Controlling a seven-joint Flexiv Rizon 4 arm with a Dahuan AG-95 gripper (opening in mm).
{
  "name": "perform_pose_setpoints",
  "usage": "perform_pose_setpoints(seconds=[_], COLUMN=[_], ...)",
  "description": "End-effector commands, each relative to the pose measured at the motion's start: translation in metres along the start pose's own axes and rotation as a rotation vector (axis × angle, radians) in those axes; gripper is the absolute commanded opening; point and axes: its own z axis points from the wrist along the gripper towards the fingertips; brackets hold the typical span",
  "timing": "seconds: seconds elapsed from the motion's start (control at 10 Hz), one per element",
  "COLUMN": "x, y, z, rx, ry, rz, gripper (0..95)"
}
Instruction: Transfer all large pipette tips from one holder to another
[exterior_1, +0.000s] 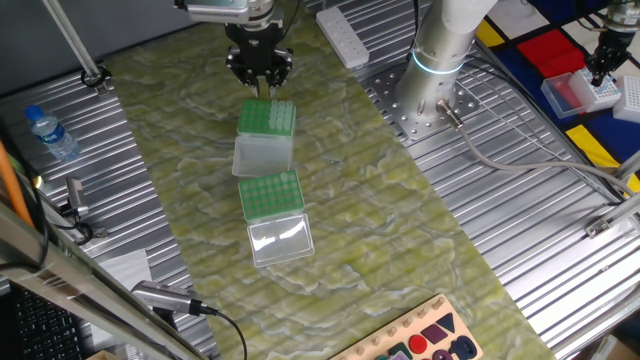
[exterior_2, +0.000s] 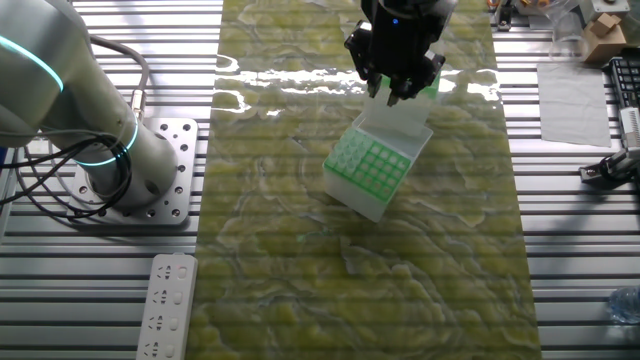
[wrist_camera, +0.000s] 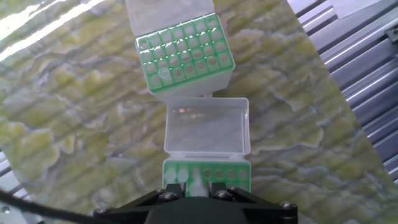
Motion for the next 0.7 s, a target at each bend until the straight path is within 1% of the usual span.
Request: perform_pose_setpoints(seconds=[0.1,0.2,0.3,0.5,0.6,0.7], x=[-0.009,-0.018,-0.034,-0.048,-0.057,-0.064], y=[0.000,0.001,0.003,0.004,0.006,0.009], z=[0.002,0.003,0.006,0.012,0.018,0.023], rx=[-0.004,-0.007,-0.006,-0.017,-0.029,-0.032], ry=[-0.010,-0.014,-0.007,-0.005,0.005,0.008], rz=[0.051,0.087,0.157,0.246,0.306,0.328], gripper=[19.0,19.0,19.0,19.0,19.0,19.0])
